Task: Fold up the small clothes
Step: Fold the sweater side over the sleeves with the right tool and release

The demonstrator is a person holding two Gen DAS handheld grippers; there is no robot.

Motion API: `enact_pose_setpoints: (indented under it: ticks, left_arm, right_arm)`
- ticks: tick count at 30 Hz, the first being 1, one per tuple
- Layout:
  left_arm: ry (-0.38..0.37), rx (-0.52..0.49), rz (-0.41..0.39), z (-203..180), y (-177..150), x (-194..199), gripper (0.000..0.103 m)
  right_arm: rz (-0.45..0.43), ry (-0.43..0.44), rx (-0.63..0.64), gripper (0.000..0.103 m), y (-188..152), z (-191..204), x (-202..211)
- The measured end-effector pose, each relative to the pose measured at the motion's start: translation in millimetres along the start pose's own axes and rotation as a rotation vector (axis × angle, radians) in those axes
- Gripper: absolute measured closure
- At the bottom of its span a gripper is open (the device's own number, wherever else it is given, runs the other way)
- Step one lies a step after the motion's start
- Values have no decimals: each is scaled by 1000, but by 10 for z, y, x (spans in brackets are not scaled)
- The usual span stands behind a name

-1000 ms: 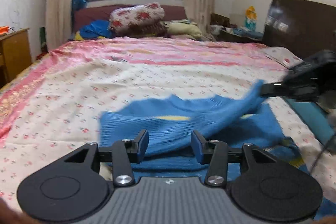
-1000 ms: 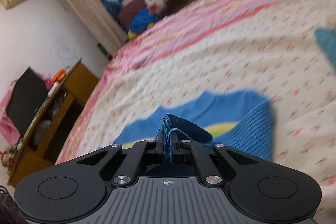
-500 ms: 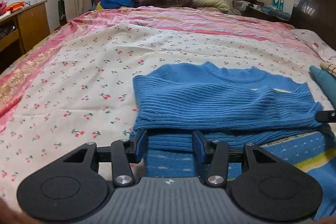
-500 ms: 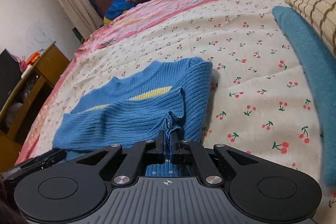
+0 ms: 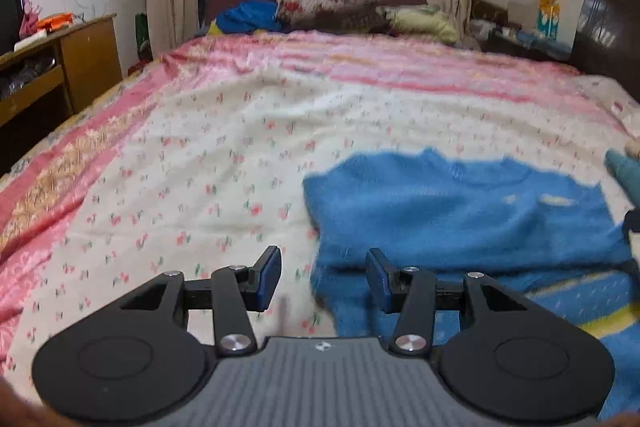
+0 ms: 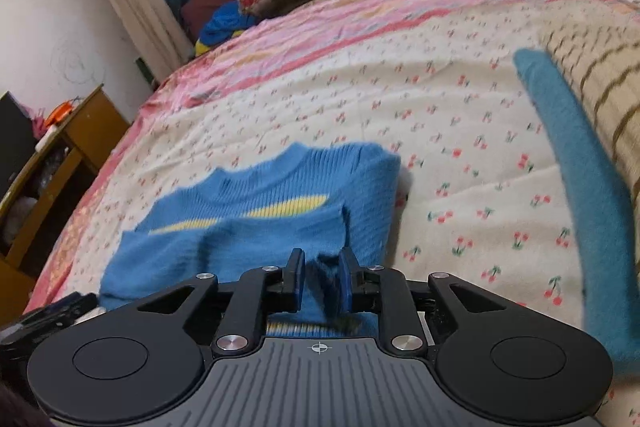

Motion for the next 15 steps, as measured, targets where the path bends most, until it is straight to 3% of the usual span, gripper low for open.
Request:
enact_pose_setpoints:
  ticks: [5,9,12,15]
  left_arm:
    - [-20,-40,-19,-185,165,-159,50]
    - [23,-94,53,-258,88,-413,50]
    - [24,-89,93,-173,-18,-480,49]
    - [29,-98,88,-153,-19,-403,48]
  right_arm:
    - [16,-32,96,82,36,167,-176]
    - [53,-192,225,83,-11,185,-479]
    - [56,-194,230,86,1,119,-466]
    - [31,-286,314,85,24,152,-419]
Point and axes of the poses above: each gripper's, at about its wrist camera, not at the fingertips, and x roughly against the way its jaws point, z to its left, y to its top, the point moved 1 cm from there along -x, roughly the way its jaws point, and after that the axes turned 2 degrees about y, right-handed, at the moved point
